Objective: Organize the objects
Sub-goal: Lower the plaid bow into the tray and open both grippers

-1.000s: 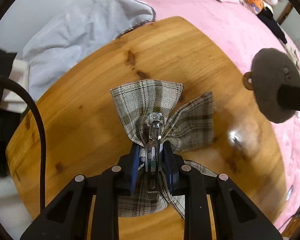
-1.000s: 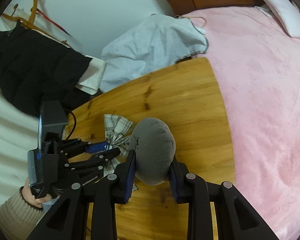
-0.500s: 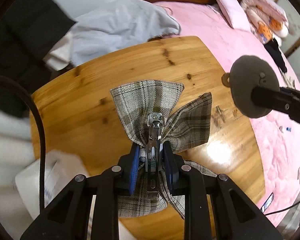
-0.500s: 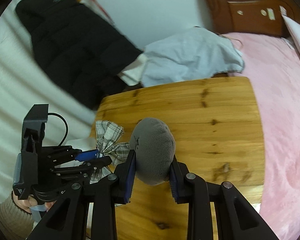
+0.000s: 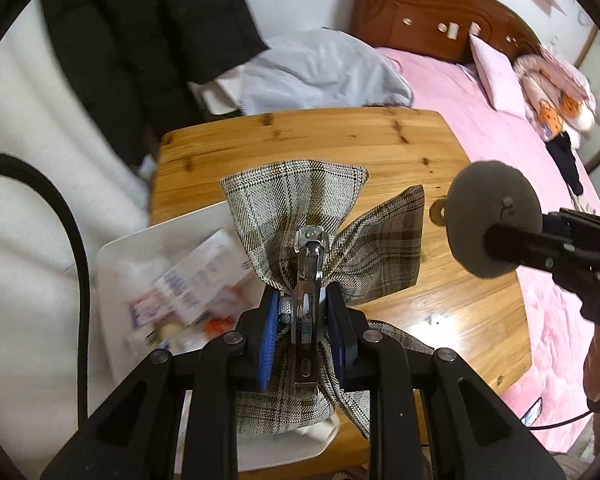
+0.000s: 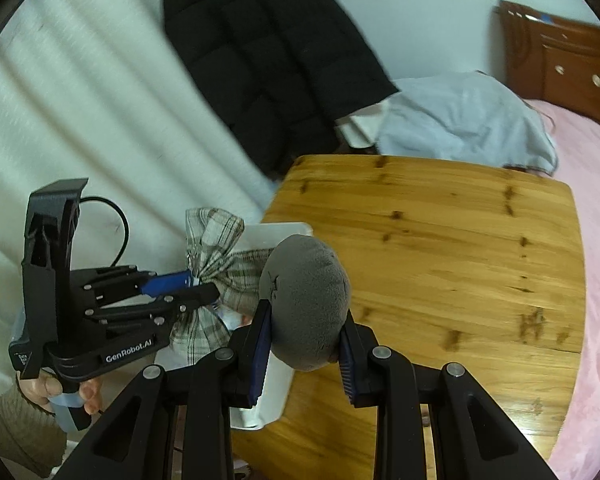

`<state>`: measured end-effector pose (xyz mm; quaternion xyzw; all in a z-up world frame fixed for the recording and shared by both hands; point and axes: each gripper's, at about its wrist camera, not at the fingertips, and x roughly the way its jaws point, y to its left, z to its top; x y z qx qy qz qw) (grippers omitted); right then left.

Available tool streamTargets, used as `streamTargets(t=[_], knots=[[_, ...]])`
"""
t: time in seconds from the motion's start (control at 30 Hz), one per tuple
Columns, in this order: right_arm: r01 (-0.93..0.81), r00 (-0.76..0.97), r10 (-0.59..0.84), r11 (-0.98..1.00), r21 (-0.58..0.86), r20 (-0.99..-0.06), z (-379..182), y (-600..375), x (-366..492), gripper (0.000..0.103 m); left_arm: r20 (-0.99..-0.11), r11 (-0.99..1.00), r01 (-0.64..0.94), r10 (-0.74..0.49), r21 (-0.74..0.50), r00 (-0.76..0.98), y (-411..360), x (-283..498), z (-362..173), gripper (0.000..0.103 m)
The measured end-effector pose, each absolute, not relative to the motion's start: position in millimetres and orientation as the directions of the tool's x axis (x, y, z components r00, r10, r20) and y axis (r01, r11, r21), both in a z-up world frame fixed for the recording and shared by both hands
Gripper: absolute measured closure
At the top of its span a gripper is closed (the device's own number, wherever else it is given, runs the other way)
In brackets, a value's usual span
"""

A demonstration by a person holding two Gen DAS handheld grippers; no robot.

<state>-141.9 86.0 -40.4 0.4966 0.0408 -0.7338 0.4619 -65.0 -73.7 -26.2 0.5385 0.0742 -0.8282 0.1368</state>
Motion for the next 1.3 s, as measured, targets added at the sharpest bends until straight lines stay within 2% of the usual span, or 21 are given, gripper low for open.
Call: streamTargets(t=[0.33, 0.67, 0.97, 1.3], knots=[[0.774, -0.059, -0.6, -0.533, 0.344, -0.798, -41.7, 39.8, -86.2, 0.072, -0.903, -0.903, 0.43, -0.203, 0.023, -0.379, -120.3, -4.7, -27.5, 0.078], [0.81, -0.051, -0.517, -0.522, 0.267, -0.854, -65.6, -0.6, -50.0, 0.071, -0.895, -0.851, 0.526, -0.245, 0.013, -0.373, -164.9, 22.7, -31.0, 0.078], [0.801, -0.064, -0.444, -0.557, 0.22, -0.894, -92.7, -27.6, -47.2, 0.07, -0.89, -0.85, 0.526, -0.255, 0.02, -0.378, -181.6, 14.9, -31.0, 0.078], [0.804, -0.055, -0.428, -0.554, 0.214, -0.902, -101.2, -55.2, -50.5, 0.066, -0.895, -0.855, 0.516, -0.261, 0.041, -0.362, -193.4, 5.0, -34.9, 0.078]])
